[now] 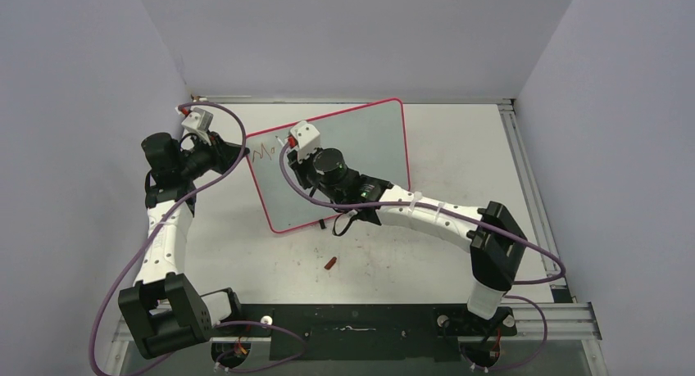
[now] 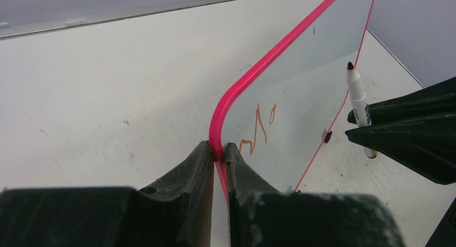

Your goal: Write a sentence on the whiteboard

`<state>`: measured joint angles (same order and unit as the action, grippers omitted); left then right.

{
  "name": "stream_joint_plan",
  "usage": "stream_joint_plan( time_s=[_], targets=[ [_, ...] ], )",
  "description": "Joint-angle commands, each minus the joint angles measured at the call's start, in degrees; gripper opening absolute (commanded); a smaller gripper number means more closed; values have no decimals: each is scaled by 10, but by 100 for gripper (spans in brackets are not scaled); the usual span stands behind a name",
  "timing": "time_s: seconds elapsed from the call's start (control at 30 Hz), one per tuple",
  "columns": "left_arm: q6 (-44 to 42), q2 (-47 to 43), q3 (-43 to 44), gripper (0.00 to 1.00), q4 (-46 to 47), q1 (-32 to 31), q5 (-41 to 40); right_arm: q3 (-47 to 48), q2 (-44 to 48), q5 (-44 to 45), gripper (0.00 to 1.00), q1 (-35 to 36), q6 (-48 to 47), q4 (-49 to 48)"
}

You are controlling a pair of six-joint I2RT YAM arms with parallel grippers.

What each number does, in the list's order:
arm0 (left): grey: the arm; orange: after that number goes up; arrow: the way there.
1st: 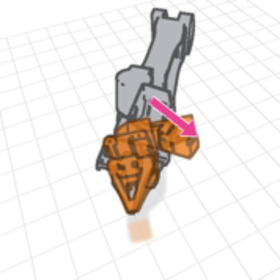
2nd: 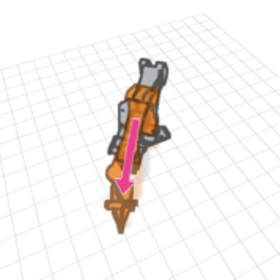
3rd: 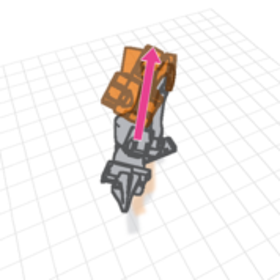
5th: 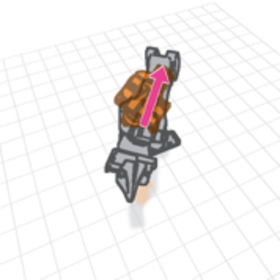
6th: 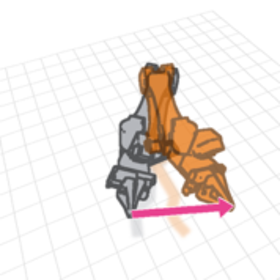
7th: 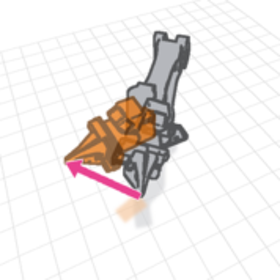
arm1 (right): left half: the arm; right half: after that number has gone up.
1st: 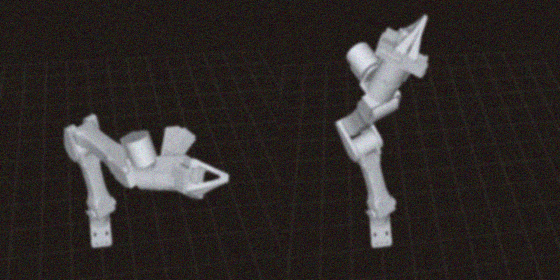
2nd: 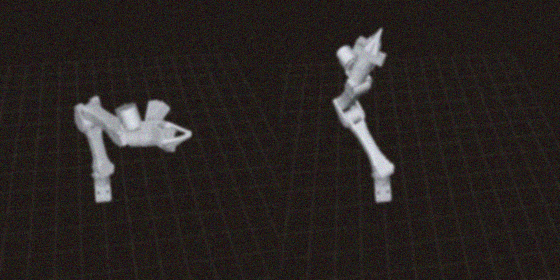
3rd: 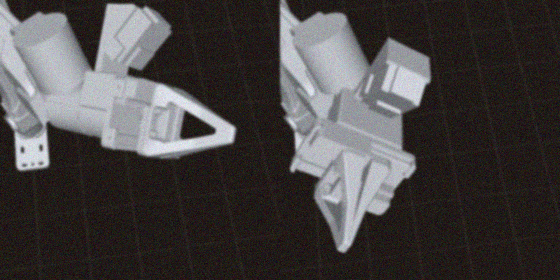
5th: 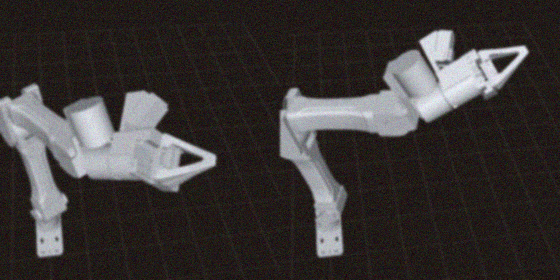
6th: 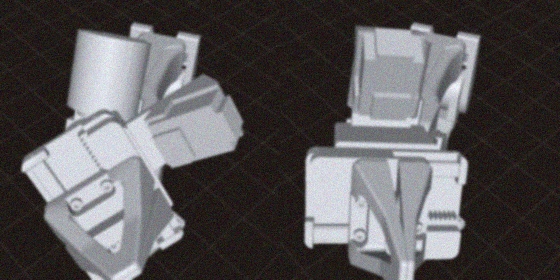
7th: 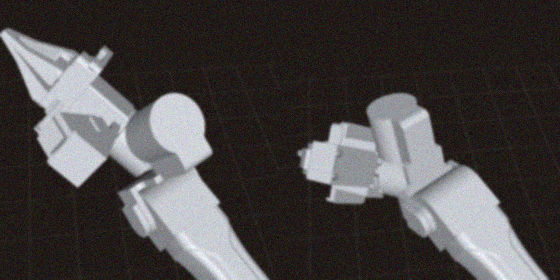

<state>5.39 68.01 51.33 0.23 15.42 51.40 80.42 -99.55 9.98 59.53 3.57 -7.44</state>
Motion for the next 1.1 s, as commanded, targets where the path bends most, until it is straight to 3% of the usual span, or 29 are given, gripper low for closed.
stream_joint_plan(
  time_s=[0.0, 1.07],
  targets=[
    [-2, -9, -4, 0, -17, -2, -4, 5, -4, -9, 5, -5, 5, 2],
    [-3, -12, -5, 0, -18, -2, -2, 81, -73, -2, 5, -10, 30, 62]
  ],
)
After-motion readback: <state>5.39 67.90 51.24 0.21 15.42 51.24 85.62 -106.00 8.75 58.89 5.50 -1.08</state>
